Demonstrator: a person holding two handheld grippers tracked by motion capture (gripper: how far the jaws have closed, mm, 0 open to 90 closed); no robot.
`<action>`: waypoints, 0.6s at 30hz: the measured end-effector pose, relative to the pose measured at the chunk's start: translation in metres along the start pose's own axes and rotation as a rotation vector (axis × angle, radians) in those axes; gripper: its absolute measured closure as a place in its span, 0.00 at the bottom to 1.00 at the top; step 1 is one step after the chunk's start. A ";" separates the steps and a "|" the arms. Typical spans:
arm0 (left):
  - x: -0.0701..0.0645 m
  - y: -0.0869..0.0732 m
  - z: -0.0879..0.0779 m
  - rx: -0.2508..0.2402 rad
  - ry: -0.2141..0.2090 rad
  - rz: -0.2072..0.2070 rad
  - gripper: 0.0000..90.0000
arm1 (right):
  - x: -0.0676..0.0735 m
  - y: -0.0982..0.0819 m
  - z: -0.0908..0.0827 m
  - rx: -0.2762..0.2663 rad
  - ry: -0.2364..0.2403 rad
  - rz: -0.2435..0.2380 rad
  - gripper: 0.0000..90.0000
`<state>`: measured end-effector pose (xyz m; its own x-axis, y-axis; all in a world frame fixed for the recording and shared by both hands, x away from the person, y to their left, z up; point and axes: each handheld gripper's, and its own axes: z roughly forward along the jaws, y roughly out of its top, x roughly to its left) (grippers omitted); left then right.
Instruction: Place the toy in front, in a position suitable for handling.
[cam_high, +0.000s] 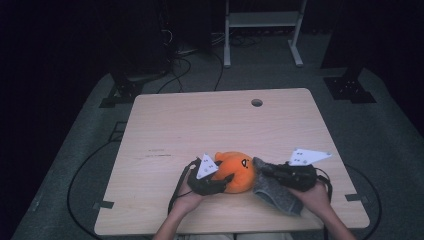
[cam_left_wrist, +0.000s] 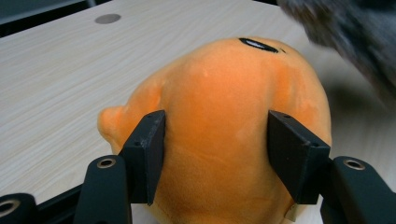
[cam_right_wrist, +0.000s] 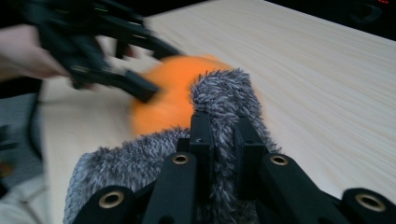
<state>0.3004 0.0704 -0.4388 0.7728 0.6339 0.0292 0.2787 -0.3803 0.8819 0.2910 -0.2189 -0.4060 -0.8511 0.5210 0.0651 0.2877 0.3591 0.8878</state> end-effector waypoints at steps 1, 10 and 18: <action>0.000 0.000 0.000 0.000 0.000 0.000 0.44 | 0.005 0.002 0.006 0.006 0.001 -0.024 0.89; 0.002 -0.007 -0.004 -0.002 -0.031 -0.031 0.44 | 0.000 -0.008 0.027 0.054 -0.050 -0.030 0.89; 0.002 -0.009 -0.004 0.003 -0.025 -0.028 0.43 | -0.009 -0.023 0.010 0.076 -0.130 0.020 0.89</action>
<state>0.2968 0.0777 -0.4444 0.7787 0.6273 -0.0077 0.3021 -0.3642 0.8810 0.2962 -0.2240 -0.4318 -0.7821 0.6229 0.0189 0.3412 0.4026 0.8494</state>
